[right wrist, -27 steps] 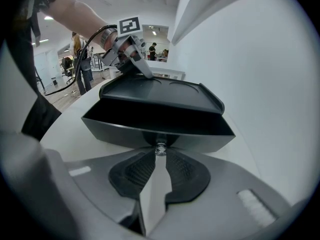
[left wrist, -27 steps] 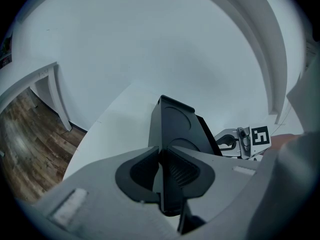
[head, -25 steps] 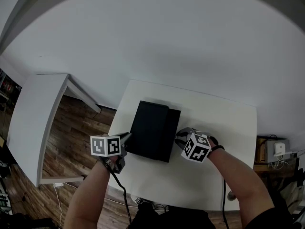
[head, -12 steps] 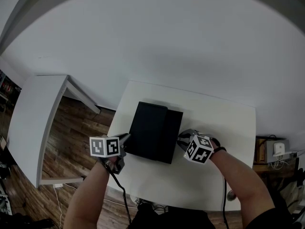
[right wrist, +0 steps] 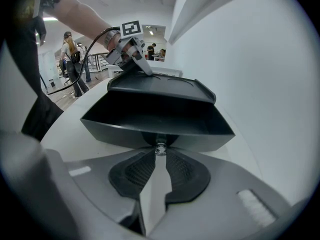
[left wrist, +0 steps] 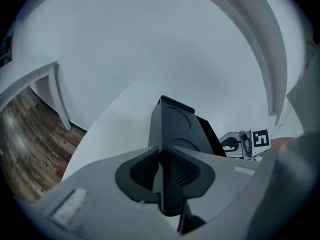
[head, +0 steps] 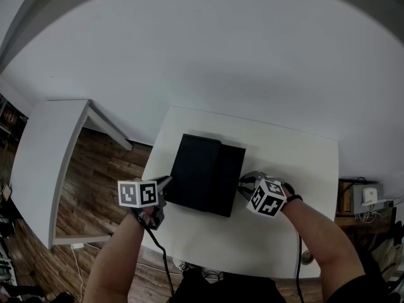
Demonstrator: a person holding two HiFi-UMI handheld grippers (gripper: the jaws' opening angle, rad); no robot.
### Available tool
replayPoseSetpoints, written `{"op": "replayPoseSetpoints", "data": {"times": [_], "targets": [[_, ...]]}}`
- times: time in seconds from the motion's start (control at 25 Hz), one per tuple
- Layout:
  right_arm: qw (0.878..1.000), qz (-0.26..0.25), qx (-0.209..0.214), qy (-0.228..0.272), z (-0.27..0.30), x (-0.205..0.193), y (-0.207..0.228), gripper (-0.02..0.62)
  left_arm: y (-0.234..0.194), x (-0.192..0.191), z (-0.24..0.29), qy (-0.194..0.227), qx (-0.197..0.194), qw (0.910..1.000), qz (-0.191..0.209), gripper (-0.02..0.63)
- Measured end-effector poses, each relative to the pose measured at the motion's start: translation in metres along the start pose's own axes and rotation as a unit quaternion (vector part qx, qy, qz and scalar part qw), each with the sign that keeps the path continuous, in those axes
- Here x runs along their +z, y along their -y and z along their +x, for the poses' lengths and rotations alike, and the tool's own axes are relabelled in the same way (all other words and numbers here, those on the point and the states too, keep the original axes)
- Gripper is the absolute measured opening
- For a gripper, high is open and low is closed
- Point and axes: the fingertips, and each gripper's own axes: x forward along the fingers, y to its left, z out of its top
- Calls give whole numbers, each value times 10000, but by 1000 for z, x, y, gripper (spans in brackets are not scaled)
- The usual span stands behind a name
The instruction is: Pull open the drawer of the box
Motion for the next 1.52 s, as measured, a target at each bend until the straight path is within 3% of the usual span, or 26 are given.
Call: {"op": "replayPoseSetpoints", "data": {"times": [1.52], "targets": [[9997,192,-112,-29,-19,-30,3,69,-1,-1,-1,56,-23,9999,-93,64]]}}
